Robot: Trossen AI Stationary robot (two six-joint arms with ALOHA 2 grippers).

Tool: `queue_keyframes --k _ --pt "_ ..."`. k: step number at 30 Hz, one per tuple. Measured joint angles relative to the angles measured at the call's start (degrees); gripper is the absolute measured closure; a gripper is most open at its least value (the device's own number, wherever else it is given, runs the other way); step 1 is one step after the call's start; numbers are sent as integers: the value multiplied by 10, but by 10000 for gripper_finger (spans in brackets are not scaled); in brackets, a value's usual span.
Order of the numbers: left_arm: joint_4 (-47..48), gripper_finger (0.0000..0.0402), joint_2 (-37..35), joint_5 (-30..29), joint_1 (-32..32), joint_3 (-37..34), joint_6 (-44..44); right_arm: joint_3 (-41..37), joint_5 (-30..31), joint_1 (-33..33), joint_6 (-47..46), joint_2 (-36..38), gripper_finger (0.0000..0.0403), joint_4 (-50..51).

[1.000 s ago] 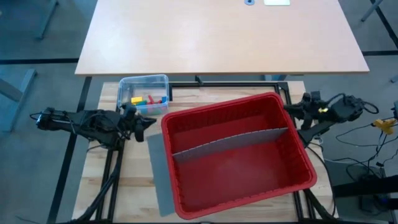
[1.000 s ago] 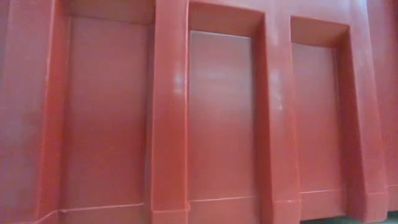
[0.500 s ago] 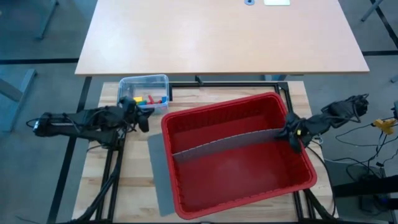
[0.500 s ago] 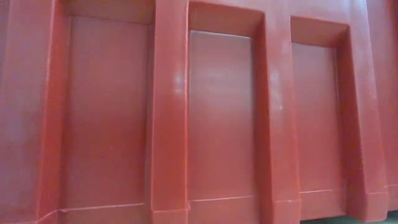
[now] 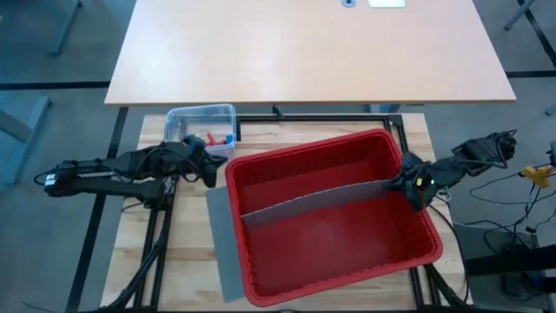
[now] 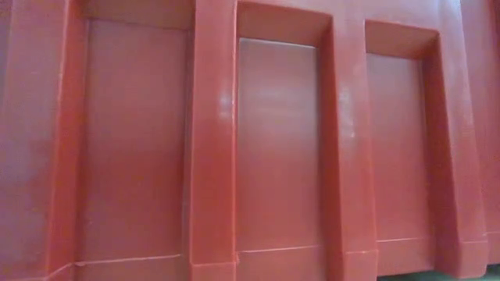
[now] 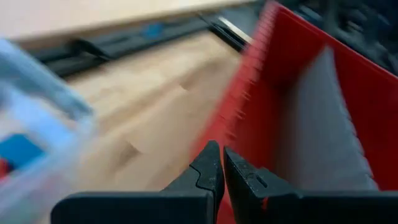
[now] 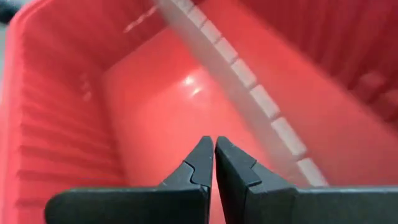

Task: Sort blocks
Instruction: Insert the bin divider into the red bin

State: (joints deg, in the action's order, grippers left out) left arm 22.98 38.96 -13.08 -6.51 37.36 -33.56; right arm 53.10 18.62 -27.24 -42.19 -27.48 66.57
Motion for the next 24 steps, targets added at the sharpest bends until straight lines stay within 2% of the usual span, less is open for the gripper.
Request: queue_keyframes --k 2,4,7,13,15,20,24 --pt "3 401 -3 30 0 0 -3 21 43 0 6 2 403 21" --pt "14 401 -15 37 0 0 -10 41 75 0 8 5 403 43" --pt "26 401 -39 57 0 0 -21 62 101 0 4 12 403 74" --pt "142 401 -81 191 1 0 -58 77 142 0 2 19 403 79" --pt "184 401 -88 213 1 0 -64 76 156 0 3 19 403 79" --pt "243 401 -93 215 7 0 -31 76 165 0 -9 19 403 79" --pt "292 401 -88 183 7 -12 5 75 169 0 -24 18 403 79"
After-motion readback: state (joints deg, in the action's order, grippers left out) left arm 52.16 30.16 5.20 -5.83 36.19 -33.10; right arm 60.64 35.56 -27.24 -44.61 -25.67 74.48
